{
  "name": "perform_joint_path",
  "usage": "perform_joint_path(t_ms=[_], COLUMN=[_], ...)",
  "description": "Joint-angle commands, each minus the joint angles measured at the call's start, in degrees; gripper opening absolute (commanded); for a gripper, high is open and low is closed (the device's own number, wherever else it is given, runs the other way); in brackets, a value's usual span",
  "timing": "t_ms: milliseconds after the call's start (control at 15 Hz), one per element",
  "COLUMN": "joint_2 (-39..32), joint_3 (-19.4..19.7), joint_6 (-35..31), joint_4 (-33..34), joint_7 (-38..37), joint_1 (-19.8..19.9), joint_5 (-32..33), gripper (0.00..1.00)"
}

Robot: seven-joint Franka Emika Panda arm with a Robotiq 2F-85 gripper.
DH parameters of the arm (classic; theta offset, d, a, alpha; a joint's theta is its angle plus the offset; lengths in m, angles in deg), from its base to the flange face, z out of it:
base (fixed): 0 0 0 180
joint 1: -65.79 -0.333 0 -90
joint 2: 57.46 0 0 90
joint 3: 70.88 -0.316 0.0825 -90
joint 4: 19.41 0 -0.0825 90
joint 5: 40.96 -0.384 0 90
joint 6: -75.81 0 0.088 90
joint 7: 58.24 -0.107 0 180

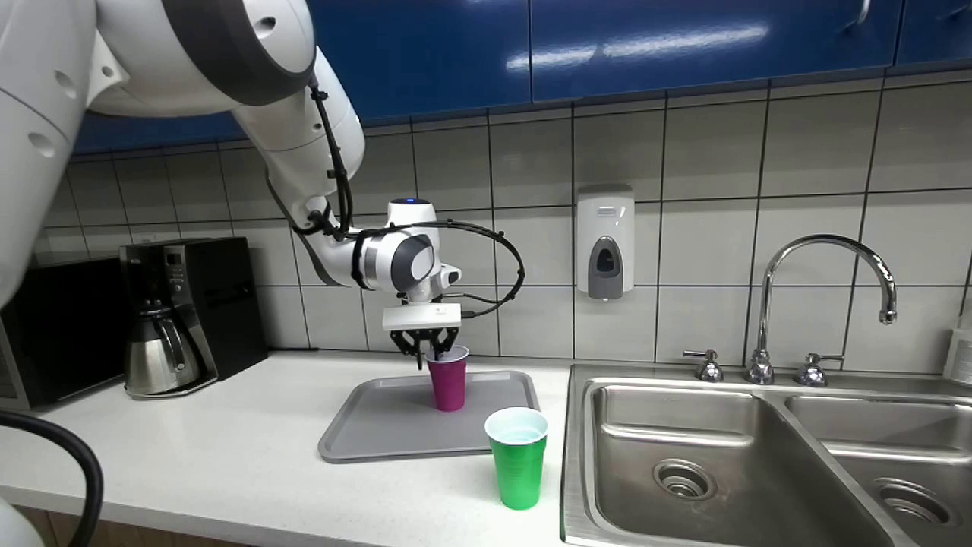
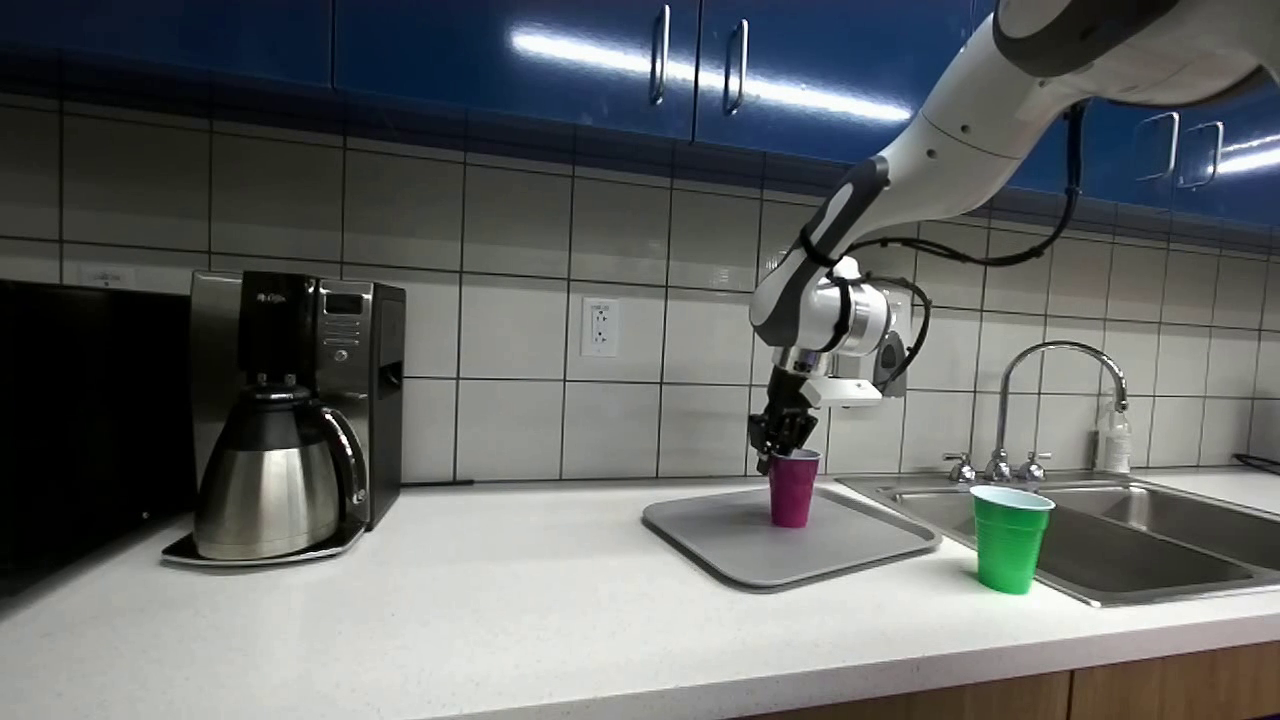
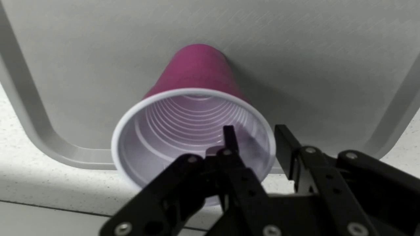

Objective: Remove the purple cup from the grey tray and put them on the counter

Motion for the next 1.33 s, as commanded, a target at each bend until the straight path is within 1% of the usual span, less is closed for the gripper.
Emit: perform_joint_path(t_ms=[0,67,667,1267], joint_2=[-0.43,-0.32,1.45,7.10], joint_3=[-1.62,-1.63,-1.92,-3.99], joint_6=[-0.36,-0.35,-0.91,-1.18], joint_4=[1.34,1.29,0.45,-2.83], joint_7=[-1.09,-1.11,-1.17,0.53], joint_1=[1.58,1.56,1.54,1.85], joint_5=[1.69,1.69,1.59,0.23], gripper=[0.05,0.00,0.01,0.01])
